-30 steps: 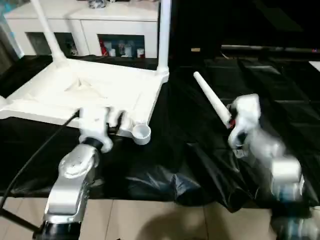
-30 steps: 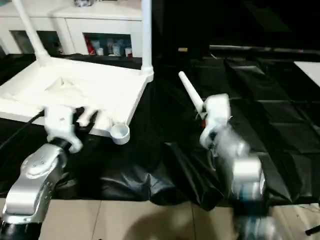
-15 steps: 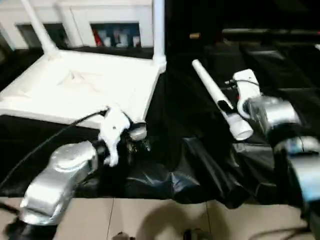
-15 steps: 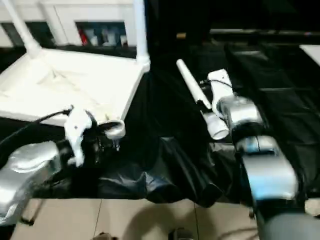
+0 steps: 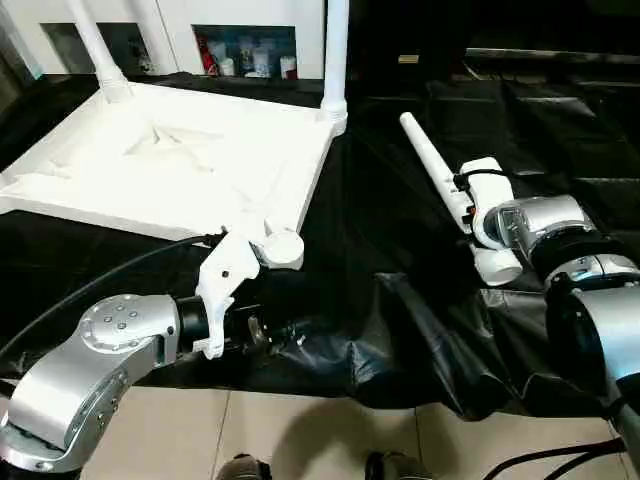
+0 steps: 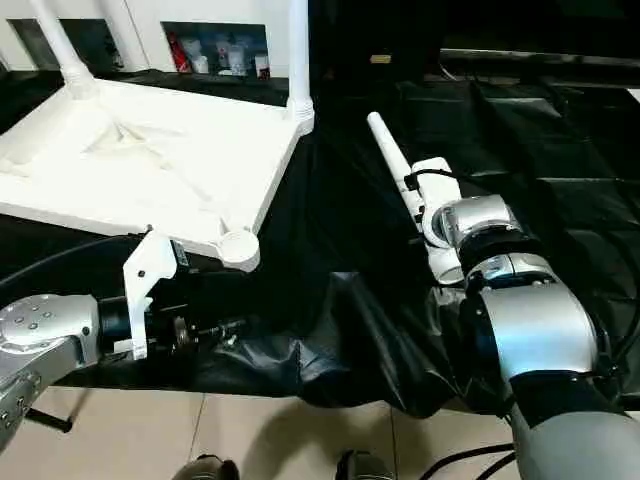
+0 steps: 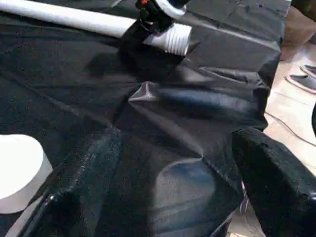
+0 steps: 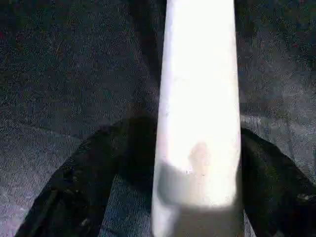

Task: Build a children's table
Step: Pick table leg

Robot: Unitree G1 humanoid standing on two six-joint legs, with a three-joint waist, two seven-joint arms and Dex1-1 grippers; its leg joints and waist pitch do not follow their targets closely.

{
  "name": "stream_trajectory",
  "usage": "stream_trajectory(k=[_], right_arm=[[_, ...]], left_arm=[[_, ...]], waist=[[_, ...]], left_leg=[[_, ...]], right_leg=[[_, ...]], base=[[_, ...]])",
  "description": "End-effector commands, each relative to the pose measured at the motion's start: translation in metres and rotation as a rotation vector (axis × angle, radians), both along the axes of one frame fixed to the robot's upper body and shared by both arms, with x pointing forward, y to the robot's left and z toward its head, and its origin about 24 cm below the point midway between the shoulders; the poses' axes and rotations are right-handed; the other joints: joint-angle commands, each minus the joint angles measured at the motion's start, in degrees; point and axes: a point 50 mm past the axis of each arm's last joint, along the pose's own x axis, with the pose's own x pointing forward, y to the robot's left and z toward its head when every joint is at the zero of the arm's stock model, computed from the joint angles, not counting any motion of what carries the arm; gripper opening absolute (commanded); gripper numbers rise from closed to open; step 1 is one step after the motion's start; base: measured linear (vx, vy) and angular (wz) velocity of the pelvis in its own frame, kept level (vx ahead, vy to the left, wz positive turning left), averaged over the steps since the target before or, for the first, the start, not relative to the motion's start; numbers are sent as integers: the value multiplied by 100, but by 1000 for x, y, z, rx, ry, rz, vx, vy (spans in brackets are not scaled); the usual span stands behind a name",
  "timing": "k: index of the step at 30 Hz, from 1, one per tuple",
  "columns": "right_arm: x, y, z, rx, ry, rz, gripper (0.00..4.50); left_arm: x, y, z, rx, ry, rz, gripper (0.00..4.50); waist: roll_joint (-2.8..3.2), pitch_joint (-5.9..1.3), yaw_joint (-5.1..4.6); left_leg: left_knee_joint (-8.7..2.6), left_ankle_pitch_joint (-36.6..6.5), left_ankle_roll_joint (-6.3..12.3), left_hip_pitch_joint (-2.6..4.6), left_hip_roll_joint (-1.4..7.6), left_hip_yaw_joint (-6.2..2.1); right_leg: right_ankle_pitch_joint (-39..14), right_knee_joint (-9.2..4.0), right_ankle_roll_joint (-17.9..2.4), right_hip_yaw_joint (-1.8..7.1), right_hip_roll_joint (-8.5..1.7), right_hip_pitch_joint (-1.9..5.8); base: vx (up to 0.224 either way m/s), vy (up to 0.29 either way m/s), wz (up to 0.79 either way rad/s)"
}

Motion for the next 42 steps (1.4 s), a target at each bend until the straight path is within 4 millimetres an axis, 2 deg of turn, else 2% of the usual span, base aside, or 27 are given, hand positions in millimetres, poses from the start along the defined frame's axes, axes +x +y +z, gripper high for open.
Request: stream_trajectory(k=[1,6,10,14,15,16,17,18,20,24,25,26,27,28,30,31,32,33,34,35,36,37,38,39,40,41,42], right_arm=[[-4,-4,-5,-2,50,-13,322],[-6,-10,-6,8,53,-35,285],[-7,-15,-5,2,47,-50,247],[-8,-21,-6,29,31,-103,223],[-9,-24,-6,41,24,-123,204],[-9,-26,-7,51,21,-127,198],[-9,-26,-7,54,20,-128,191],[-10,-28,-7,70,14,-140,191],[-11,-29,-9,141,-1,-178,187],[-12,-30,-12,197,-9,-191,186],[-12,-30,-12,223,-17,-197,186],[-12,-29,-12,241,-23,-202,186],[-10,-29,-9,270,-52,-204,186],[-8,-29,-5,306,-85,-203,186],[0,-29,12,423,-223,-166,186],[0,-29,13,427,-229,-165,186],[3,-27,26,560,-401,-80,186],[2,-25,30,609,-458,-46,186],[1,-25,31,630,-485,-30,186],[-4,-21,35,701,-559,21,186],[-7,-19,35,725,-581,44,185],[-8,-18,35,727,-585,48,185],[-25,-4,32,731,-658,154,185],[-33,2,30,731,-678,198,185],[-38,7,29,738,-673,218,185],[-45,14,29,780,-675,249,185],[-58,23,32,879,-699,299,184]], left_arm=[[0,1,6,6,-15,-7,440],[3,1,8,5,-18,1,450],[5,1,6,27,-31,19,450],[8,-1,3,29,-37,33,450],[9,-3,3,19,-44,44,450],[13,-3,3,13,-56,67,450],[14,-3,2,11,-61,76,450],[18,-4,2,-2,-71,97,450],[26,-6,3,-43,-81,164,450],[31,-9,6,-71,-72,193,450],[32,-11,8,-86,-62,190,450],[33,-11,9,-97,-56,187,450],[38,-14,13,-106,-65,207,450],[42,-16,16,-121,-69,221,450],[53,-27,23,-138,-94,250,450],[53,-27,23,-139,-95,251,450],[62,-36,26,-169,-92,294,450],[64,-39,28,-190,-88,298,450],[66,-41,29,-200,-87,300,450],[70,-45,31,-234,-79,310,450],[72,-46,33,-247,-83,315,450],[72,-46,33,-253,-81,316,450],[81,-51,40,-352,-37,327,450],[84,-53,42,-392,-14,329,450],[86,-55,44,-417,3,325,450],[89,-58,46,-453,34,312,450],[95,-63,44,-481,80,297,450]], waist=[[-12,-312,3],[-12,-312,7],[-18,-323,8],[23,-323,9],[21,-320,5],[55,-326,11],[35,-327,3],[49,-330,5],[74,-364,27],[33,-380,30],[88,-400,56],[71,-403,51],[153,-409,64],[128,-401,63],[101,-408,77],[86,-419,90],[-59,-422,75],[-23,-418,102],[-39,-437,133],[-112,-473,116],[-121,-473,145],[-104,-490,139],[-107,-446,170],[-87,-474,164],[-42,-487,145],[-29,-488,150],[-37,-457,127]], left_leg=[[-443,-760,174,43,9,89],[-445,-792,121,66,10,108],[-442,-722,121,48,9,108],[-437,-709,120,51,5,108],[-440,-768,113,60,10,114],[-435,-776,109,65,7,110],[-432,-775,118,63,5,120],[-429,-765,131,50,-2,118],[-414,-749,131,72,-1,118],[-408,-656,186,26,-9,109],[-399,-636,195,41,-9,99],[-396,-657,207,50,-6,108],[-390,-688,190,43,-10,90],[-388,-779,195,60,-9,107],[-387,-918,237,80,-14,121],[-385,-823,300,53,-14,111],[-374,-671,417,16,-16,133],[-368,-613,466,6,-19,120],[-350,-453,583,17,-17,136],[-339,-259,649,15,-25,139],[-342,-51,758,0,-31,124],[-339,19,794,-1,-20,115],[-338,-41,829,15,-51,143],[-325,-10,820,39,-34,138],[-346,40,861,27,-27,114],[-349,41,848,34,-28,103],[-384,-140,803,34,-19,93]], right_leg=[[-663,-334,-1723,118,-218,379],[-693,-343,-1694,130,-217,357],[-562,-332,-1717,125,-218,377],[-477,-327,-1750,121,-216,378],[-499,-341,-1759,120,-210,372],[-483,-333,-1769,117,-209,372],[-446,-341,-1776,118,-202,376],[-395,-341,-1803,115,-204,390],[-314,-328,-1840,117,-209,402],[-177,-310,-1881,109,-211,438],[-195,-300,-1896,104,-224,439],[-204,-319,-1924,100,-221,430],[-215,-298,-1947,91,-226,438],[-266,-335,-1948,91,-215,415],[-378,-362,-1934,99,-216,424],[-348,-351,-1944,105,-239,456],[-304,-372,-1893,124,-241,477],[-336,-356,-1862,127,-245,482],[-314,-367,-1777,141,-255,483],[-155,-339,-1764,141,-232,510],[-15,-317,-1712,134,-219,506],[30,-297,-1716,127,-228,501],[-69,-379,-1586,144,-204,459],[45,-338,-1566,159,-201,462],[115,-345,-1608,123,-195,456],[108,-334,-1641,112,-200,455],[-118,-373,-1627,118,-204,448]], base=[[0,0,0],[0,0,0],[0,0,0],[0,0,0],[0,0,0],[0,0,0],[0,0,0],[0,0,0],[0,0,0],[0,0,0],[0,0,0],[0,0,0],[0,0,0],[0,0,0],[0,0,0],[0,0,0],[0,0,0],[0,0,0],[0,0,0],[0,0,0],[0,0,0],[0,0,0],[0,0,0],[0,0,0],[0,0,0],[0,0,0],[0,0,0]])
